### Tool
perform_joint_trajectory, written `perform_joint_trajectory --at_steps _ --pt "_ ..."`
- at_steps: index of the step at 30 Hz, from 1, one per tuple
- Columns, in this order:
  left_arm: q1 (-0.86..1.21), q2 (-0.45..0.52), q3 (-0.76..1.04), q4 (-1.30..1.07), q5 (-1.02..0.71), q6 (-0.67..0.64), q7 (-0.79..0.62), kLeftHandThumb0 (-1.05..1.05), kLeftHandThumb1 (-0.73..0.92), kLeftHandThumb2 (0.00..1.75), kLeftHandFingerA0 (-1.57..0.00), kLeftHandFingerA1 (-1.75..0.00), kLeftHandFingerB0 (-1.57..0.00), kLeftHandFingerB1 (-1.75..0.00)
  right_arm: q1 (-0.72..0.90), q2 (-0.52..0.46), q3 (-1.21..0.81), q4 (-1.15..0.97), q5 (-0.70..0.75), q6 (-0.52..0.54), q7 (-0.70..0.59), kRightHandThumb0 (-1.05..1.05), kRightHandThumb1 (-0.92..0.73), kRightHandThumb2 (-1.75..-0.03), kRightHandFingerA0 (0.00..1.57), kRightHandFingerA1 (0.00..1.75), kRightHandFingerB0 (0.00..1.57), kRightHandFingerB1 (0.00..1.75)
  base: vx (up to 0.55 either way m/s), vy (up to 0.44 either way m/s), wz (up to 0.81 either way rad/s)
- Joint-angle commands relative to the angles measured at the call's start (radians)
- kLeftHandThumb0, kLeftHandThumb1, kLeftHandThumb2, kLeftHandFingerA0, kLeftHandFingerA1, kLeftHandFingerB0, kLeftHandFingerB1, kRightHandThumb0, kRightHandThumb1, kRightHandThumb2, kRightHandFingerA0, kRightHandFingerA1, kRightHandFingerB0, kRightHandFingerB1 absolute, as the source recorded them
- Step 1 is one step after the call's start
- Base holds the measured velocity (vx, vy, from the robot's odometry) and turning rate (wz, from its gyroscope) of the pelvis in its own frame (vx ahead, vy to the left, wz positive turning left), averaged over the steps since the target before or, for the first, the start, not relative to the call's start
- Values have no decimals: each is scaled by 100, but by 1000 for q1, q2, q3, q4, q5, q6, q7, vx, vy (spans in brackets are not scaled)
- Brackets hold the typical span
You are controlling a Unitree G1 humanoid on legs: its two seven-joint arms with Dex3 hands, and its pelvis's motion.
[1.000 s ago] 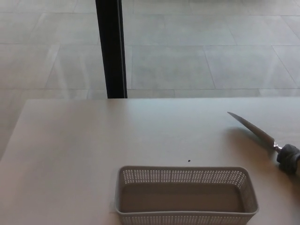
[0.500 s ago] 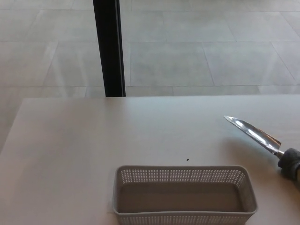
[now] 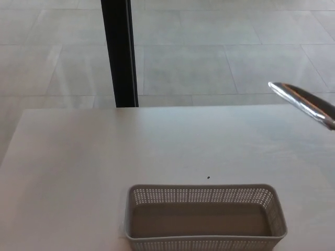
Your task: A garden tool is kept on the righthand side and a container is kept on the lefthand side on a desk infront of the robot. the robot uses its right hand to pick up the garden tool and makes a scooping motion inside the container
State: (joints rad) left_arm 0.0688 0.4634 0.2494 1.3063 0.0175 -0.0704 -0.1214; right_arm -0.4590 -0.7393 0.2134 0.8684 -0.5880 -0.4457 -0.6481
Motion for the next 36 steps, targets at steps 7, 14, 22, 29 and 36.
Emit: perform_joint_trajectory --at_steps 7,14,22,29,36 --pt "-6 37 5 3 -8 -7 -8 -45 62 59 -70 -75 -68 -54 -20 -229 -26 -193 -126 -312 -111 -11 -45 -98 88 174 70 155 0 0 0" --pt "-7 58 2 -12 -8 -6 -22 -46 63 59 -67 -75 -64 -52 31 -284 -37 -257 -175 -373 -155 -12 -49 -90 90 175 68 164 0 0 0" --pt "-10 60 5 -4 -11 -6 -20 -47 62 59 -73 -84 -64 -52 54 -359 -29 -280 -267 -384 -195 -10 -39 -93 92 175 71 160 0 0 0" --pt "-9 63 -16 -4 11 -14 -4 -44 65 59 -74 -91 -64 -52 44 -420 -39 -334 -325 -428 -205 -20 -48 -85 108 127 77 153 0 0 0" --pt "-24 68 -8 -2 -1 -1 -13 -45 64 59 -65 -71 -60 -49 15 -437 -29 -327 -378 -445 -226 -24 -54 -78 105 139 78 150 0 0 0"
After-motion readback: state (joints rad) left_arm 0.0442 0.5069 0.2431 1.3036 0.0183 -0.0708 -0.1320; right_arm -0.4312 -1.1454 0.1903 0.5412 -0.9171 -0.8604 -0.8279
